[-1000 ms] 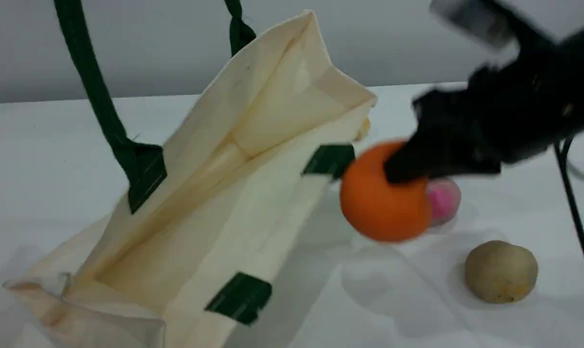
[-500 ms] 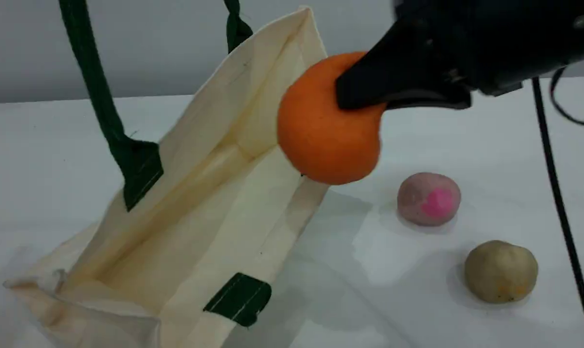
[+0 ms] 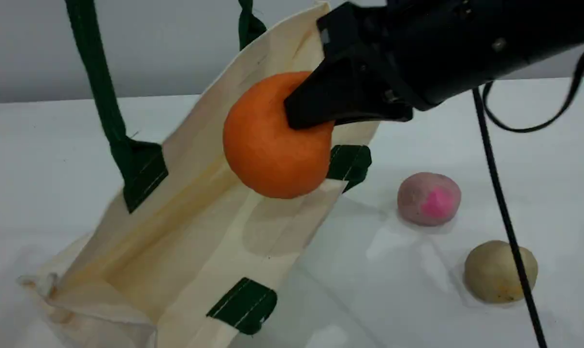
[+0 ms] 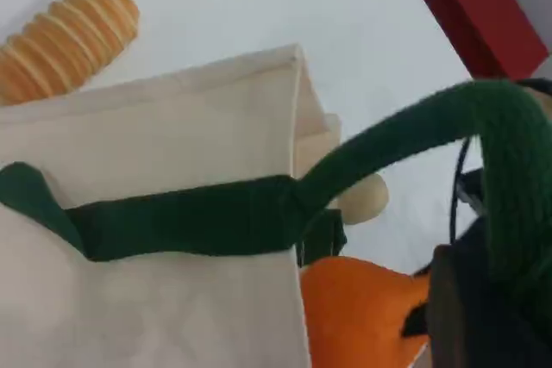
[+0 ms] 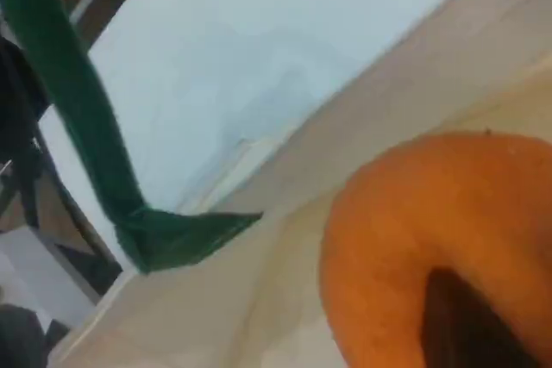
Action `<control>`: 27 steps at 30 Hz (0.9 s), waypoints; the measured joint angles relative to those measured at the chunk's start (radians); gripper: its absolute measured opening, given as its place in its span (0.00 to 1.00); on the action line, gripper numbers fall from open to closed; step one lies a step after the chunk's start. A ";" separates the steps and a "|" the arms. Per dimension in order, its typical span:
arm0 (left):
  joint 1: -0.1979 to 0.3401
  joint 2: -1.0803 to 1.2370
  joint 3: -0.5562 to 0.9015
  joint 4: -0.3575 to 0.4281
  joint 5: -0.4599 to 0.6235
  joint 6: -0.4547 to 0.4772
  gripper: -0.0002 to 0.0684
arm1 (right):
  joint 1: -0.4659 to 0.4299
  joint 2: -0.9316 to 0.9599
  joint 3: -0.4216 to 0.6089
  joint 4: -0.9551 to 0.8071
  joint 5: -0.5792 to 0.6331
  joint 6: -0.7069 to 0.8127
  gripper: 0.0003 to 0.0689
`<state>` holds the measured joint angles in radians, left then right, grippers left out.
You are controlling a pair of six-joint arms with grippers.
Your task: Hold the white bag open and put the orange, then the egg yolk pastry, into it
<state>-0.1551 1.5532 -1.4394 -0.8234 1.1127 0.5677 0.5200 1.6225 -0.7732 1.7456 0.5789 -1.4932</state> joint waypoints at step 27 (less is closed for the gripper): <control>0.000 0.000 0.000 0.004 0.000 0.001 0.10 | 0.219 0.368 -0.297 -0.003 -0.146 0.096 0.06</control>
<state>-0.1551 1.5532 -1.4394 -0.8194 1.1131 0.5688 0.7388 1.9900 -1.0699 1.7424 0.4326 -1.3974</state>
